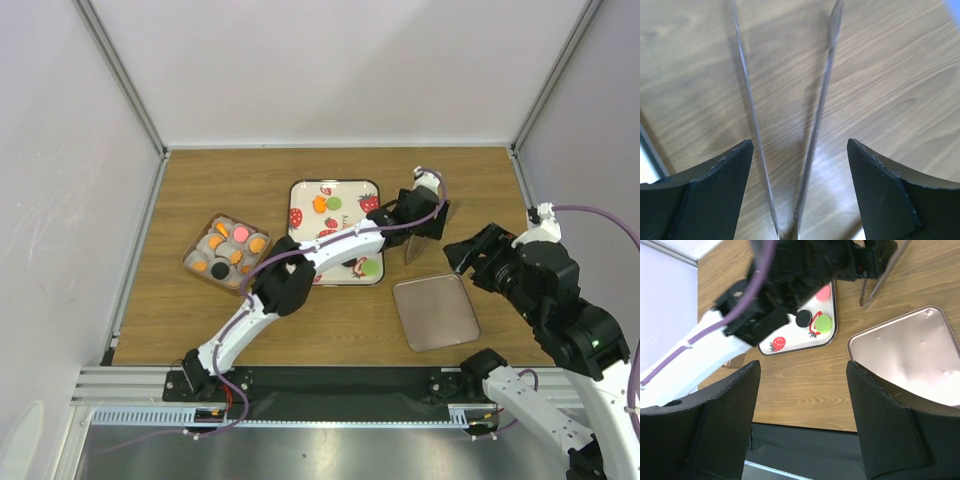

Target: Pack the cookies

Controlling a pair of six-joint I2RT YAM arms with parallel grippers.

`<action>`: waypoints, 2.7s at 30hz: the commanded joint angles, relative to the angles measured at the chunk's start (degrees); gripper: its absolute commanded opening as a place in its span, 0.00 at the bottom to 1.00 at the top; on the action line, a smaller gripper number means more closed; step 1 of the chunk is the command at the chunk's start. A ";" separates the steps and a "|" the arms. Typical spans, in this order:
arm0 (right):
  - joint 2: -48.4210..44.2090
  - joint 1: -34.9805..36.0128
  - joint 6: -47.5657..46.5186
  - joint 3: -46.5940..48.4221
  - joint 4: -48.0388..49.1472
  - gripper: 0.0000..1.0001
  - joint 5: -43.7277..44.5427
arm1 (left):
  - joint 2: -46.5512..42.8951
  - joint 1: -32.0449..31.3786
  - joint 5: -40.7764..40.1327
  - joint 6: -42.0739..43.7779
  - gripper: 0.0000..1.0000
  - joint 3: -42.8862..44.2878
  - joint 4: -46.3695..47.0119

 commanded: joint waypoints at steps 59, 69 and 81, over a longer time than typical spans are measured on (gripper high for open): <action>30.44 -34.84 -6.62 -28.22 25.17 0.68 -6.80 | -62.95 -7.03 13.42 -14.73 0.55 -67.10 -4.42; 39.77 -35.02 -9.44 -27.43 30.89 0.56 -6.80 | -58.82 -7.03 14.21 -15.79 0.55 -68.42 -0.38; 43.29 -35.02 -11.46 -27.16 32.56 0.54 -7.06 | -56.18 -7.03 15.71 -15.44 0.55 -68.07 0.59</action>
